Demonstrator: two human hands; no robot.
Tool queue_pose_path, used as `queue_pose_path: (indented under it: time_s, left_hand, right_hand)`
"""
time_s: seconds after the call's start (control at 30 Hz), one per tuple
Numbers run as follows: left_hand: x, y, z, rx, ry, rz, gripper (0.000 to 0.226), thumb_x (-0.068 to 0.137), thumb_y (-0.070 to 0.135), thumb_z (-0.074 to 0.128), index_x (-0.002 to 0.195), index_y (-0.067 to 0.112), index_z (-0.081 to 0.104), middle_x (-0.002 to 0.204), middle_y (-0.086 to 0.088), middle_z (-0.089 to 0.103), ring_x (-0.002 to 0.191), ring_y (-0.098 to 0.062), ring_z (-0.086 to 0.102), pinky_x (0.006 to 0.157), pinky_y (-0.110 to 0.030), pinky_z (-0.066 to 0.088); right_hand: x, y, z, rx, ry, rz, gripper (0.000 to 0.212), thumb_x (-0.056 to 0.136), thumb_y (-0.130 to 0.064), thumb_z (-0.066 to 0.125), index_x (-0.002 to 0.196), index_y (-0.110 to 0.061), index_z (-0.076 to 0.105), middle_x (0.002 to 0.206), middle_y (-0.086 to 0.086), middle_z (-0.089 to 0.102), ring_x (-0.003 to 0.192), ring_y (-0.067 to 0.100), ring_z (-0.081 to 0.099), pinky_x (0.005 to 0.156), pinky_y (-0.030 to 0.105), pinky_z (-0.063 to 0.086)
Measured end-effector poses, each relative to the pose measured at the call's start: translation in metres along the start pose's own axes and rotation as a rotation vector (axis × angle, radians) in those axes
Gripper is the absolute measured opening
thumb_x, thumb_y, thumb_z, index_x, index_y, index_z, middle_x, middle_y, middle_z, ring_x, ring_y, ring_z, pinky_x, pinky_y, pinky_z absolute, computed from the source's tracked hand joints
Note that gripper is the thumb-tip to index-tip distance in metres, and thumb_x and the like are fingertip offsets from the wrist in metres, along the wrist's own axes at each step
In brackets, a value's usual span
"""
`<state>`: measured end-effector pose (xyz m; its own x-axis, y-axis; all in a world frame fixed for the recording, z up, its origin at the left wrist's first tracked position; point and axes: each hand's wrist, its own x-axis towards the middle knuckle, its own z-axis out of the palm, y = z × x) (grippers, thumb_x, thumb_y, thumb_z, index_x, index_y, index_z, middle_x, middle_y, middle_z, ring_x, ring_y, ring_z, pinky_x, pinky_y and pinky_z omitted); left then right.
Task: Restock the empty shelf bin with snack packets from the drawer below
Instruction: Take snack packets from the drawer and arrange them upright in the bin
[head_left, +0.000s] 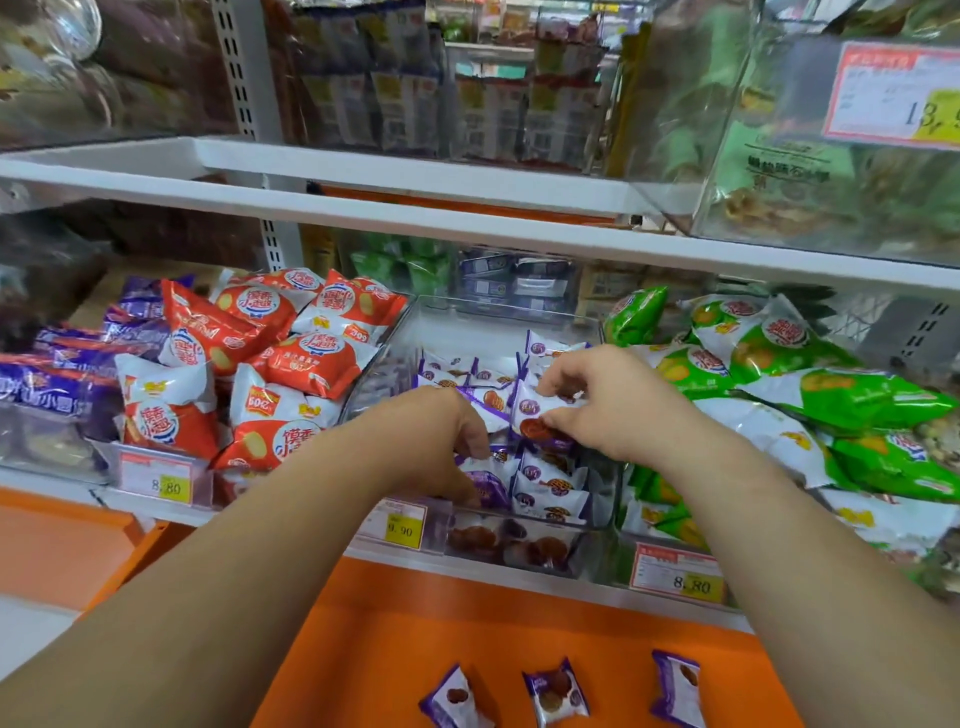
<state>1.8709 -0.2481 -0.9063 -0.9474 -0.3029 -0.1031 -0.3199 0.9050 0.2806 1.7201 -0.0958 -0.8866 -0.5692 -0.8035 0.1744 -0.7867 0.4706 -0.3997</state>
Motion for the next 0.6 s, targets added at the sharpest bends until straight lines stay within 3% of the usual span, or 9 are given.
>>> queue_pose_path:
  time_s: [0.1,0.2,0.33,0.4,0.5,0.6]
  left_hand:
    - [0.001,-0.001,0.002,-0.015,-0.001,0.005,0.036,0.076,0.042,0.086,0.107,0.031,0.073,0.108,0.012,0.071,0.099,-0.012,0.067,0.088,-0.034,0.058]
    - [-0.001,-0.005,-0.006,-0.172,0.026,0.009,0.018,0.082,0.040,0.082,0.090,0.028,0.072,0.089,0.010,0.074,0.081,-0.010,0.069,0.079,-0.036,0.060]
    - [-0.008,-0.006,-0.019,-0.591,0.156,-0.042,0.017,0.091,0.036,0.074,0.103,0.024,0.071,0.080,0.000,0.075,0.054,-0.011,0.056,0.057,-0.026,0.046]
    - [-0.012,-0.003,-0.022,-0.805,0.177,-0.090,0.015,0.096,0.030,0.069,0.107,0.021,0.071,0.087,-0.007,0.076,0.058,-0.021,0.063,0.062,-0.032,0.048]
    - [-0.011,0.001,-0.024,-1.103,0.147,-0.154,0.020,0.103,0.024,0.057,0.114,0.012,0.069,0.102,-0.014,0.077,0.095,-0.036,0.073,0.087,-0.045,0.056]
    - [-0.009,0.001,-0.022,-1.383,0.143,-0.220,0.018,0.105,0.020,0.051,0.109,0.013,0.066,0.096,-0.014,0.072,0.088,-0.029,0.069,0.073,-0.038,0.057]
  right_hand:
    - [-0.001,0.002,0.008,-0.121,-0.040,0.014,0.023,0.083,-0.021,0.082,0.104,-0.023,0.075,0.101,-0.004,0.071,0.099,0.019,0.065,0.091,0.034,0.054]
    - [-0.004,0.003,0.014,-0.249,-0.002,0.016,0.025,0.087,-0.032,0.078,0.111,-0.029,0.075,0.110,-0.005,0.073,0.110,0.022,0.063,0.103,0.033,0.046]
    - [0.001,0.003,0.014,-0.341,0.070,0.048,0.016,0.085,-0.034,0.076,0.101,-0.035,0.077,0.108,-0.006,0.073,0.113,0.025,0.060,0.100,0.033,0.043]
    - [0.002,0.001,0.015,-0.350,0.076,0.073,0.012,0.085,-0.033,0.076,0.097,-0.034,0.077,0.105,-0.005,0.074,0.110,0.026,0.062,0.097,0.032,0.045]
    - [0.000,-0.002,0.016,-0.390,0.078,0.080,0.012,0.084,-0.029,0.075,0.095,-0.034,0.076,0.103,-0.007,0.074,0.108,0.024,0.063,0.101,0.029,0.041]
    - [-0.002,-0.002,0.016,-0.406,0.068,0.079,0.015,0.084,-0.028,0.073,0.098,-0.034,0.075,0.103,-0.008,0.072,0.108,0.022,0.061,0.106,0.029,0.036]
